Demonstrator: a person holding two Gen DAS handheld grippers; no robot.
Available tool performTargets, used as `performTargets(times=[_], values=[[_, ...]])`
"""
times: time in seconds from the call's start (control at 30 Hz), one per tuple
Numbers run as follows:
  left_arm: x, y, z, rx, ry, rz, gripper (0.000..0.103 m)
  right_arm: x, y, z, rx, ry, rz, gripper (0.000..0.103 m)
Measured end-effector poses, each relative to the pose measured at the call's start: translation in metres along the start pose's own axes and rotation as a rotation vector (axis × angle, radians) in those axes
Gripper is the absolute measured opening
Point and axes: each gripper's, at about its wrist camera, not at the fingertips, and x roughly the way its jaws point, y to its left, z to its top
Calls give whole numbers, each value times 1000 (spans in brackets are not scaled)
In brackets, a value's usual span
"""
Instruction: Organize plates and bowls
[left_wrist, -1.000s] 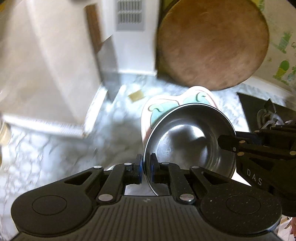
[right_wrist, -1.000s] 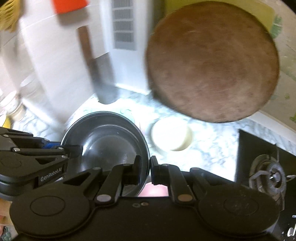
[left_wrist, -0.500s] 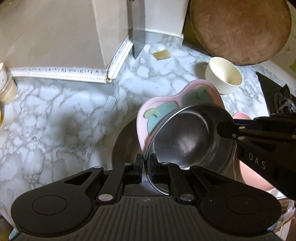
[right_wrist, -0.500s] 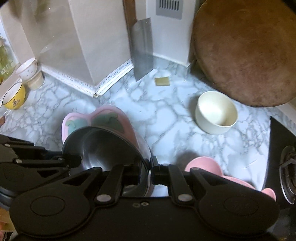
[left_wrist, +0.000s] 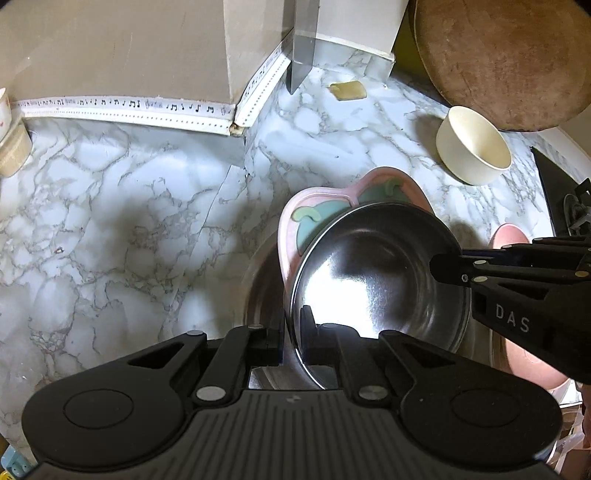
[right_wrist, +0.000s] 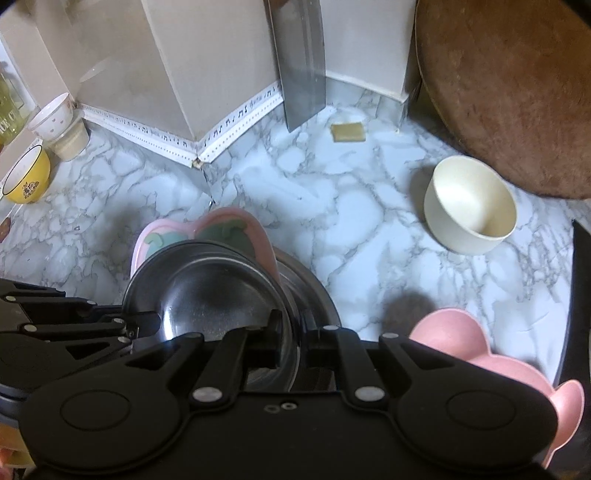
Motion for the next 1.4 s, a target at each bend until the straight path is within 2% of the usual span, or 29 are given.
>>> performTargets(times=[0.33, 0.5, 0.77, 1.0, 1.07, 1.13, 1.4], values=[[7, 6, -4, -7, -26, -13, 7, 9, -6, -5, 24, 7, 44, 12], [0, 12, -2, -13, -63, -46, 7, 3, -12, -6, 37, -21, 80, 12], [-9, 19, -4, -17, -68, -95, 8, -8, -13, -9, 18, -36, 87, 13], [-7, 23, -20, -18, -55, -123, 21, -10, -11, -22, -15, -42, 82, 14], [-3, 22, -26, -18, -50, -132, 34, -9, -11, -26, -13, -36, 88, 14], [-1, 22, -31, -27, -51, -146, 42, -5, -12, -29, -7, -19, 97, 15], [11, 14, -38, -18, -64, -128, 42, 8, -13, -38, 30, -19, 108, 17]])
